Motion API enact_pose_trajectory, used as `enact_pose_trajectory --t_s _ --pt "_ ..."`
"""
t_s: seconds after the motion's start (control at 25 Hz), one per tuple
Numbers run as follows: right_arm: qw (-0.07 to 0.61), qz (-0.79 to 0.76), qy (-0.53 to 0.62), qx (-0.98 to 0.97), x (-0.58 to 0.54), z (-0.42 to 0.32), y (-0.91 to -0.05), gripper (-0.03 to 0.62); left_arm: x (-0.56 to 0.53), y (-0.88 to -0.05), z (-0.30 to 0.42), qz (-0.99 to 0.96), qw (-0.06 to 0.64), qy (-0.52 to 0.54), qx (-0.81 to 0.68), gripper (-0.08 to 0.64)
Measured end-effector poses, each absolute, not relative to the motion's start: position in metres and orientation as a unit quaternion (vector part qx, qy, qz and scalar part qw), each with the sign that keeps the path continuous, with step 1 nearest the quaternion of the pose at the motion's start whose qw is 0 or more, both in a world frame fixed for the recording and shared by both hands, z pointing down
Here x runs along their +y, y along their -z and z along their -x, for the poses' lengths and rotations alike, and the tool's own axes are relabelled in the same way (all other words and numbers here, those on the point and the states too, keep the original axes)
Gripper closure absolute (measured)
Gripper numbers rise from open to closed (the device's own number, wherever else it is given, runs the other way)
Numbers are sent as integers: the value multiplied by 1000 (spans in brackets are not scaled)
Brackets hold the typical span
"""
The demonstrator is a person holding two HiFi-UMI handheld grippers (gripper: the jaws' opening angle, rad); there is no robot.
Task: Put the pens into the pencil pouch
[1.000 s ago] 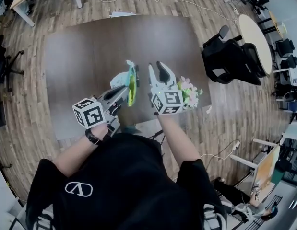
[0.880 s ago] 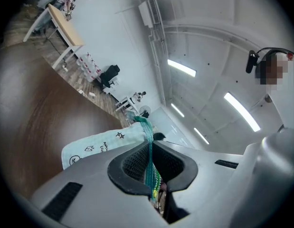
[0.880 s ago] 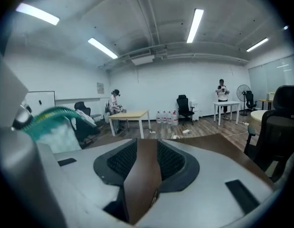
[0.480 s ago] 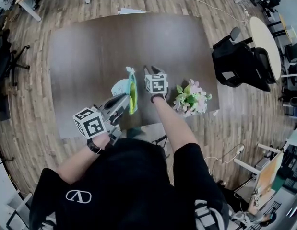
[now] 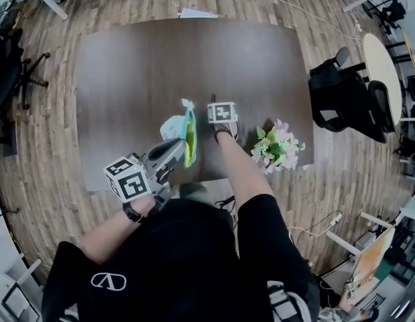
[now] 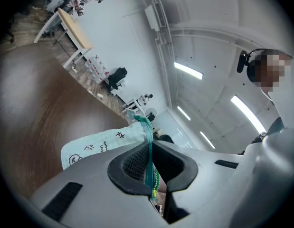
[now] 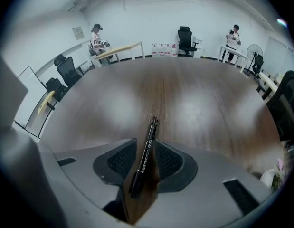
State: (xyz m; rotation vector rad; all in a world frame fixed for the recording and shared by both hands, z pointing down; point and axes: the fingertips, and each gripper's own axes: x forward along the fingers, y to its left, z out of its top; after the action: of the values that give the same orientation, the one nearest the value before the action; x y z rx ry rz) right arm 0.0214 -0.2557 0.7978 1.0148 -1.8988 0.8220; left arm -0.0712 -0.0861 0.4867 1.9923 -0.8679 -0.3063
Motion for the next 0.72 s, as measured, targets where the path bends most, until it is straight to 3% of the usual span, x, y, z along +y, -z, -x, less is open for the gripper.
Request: enact_pose_trajectory --t_s 0.36,0.48,0.6,0.72 --pt "472 -396 -287 -734 -272 -32 -819 493 -85 -501 75 -798 464 124 -365 537" --pt "507 -396 -265 -718 -266 -40 -819 549 -84 -500 75 -800 462 122 -364 537" --pt "497 -377 -275 -732 -262 -32 -819 551 -84 -497 75 -802 459 122 -363 537" --pt "437 -349 -317 -766 -252 -10 -807 551 -85 -494 77 -800 460 124 -365 537"
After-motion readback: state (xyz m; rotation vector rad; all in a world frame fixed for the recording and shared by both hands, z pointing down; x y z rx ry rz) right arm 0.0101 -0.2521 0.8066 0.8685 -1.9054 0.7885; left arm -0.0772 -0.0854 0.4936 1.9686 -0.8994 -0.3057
